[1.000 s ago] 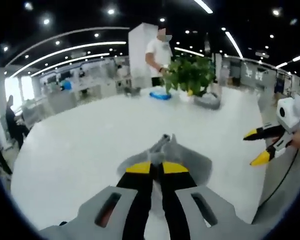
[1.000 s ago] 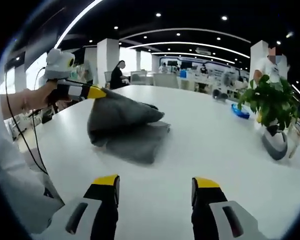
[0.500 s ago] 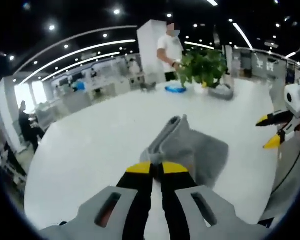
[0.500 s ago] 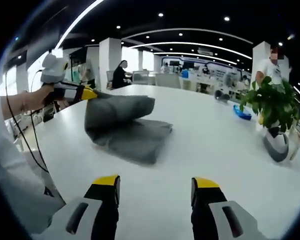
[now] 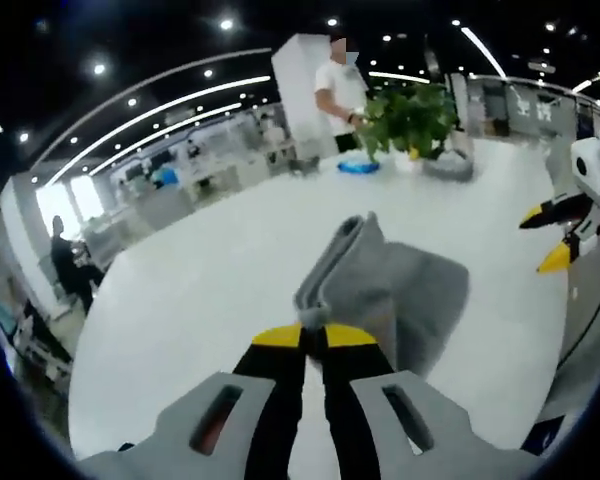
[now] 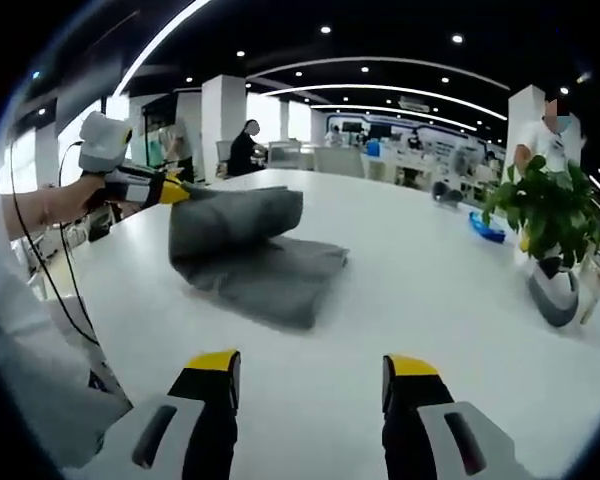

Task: Open the folded towel by lifting each exposed corner and separating the folded layers until the towel lies flat within the target outline without major curled edges

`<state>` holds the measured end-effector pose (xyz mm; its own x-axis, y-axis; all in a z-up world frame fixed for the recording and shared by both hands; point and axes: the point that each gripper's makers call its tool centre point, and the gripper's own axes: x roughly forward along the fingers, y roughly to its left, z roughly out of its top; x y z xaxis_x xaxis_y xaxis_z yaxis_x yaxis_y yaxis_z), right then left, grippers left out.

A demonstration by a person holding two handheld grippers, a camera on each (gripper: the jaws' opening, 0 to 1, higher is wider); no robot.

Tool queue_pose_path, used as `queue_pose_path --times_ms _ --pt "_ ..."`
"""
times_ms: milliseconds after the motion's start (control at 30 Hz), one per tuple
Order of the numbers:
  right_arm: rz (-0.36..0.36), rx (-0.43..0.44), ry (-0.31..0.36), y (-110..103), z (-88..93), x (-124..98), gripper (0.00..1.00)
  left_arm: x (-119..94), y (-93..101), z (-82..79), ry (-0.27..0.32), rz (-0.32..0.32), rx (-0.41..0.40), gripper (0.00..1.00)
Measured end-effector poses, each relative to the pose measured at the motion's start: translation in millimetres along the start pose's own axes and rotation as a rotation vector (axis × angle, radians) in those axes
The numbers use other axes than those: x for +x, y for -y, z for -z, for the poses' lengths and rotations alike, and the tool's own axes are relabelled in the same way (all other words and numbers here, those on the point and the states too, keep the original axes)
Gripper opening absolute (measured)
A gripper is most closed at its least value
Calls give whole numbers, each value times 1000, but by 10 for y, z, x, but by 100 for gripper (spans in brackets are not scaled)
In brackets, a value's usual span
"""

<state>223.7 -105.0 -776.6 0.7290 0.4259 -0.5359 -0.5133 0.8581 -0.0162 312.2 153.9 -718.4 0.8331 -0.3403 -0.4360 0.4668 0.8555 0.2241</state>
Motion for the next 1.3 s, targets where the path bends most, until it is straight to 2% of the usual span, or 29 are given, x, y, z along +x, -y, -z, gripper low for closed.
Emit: queue_pose_path --times_ms 433,1300 --pt "-6 -10 -3 -23 3 9 55 -116 -91 220 -44 -39 -4 4" --pt "-18 -16 -9 -53 14 17 55 -178 -243 460 -82 -83 -9 4"
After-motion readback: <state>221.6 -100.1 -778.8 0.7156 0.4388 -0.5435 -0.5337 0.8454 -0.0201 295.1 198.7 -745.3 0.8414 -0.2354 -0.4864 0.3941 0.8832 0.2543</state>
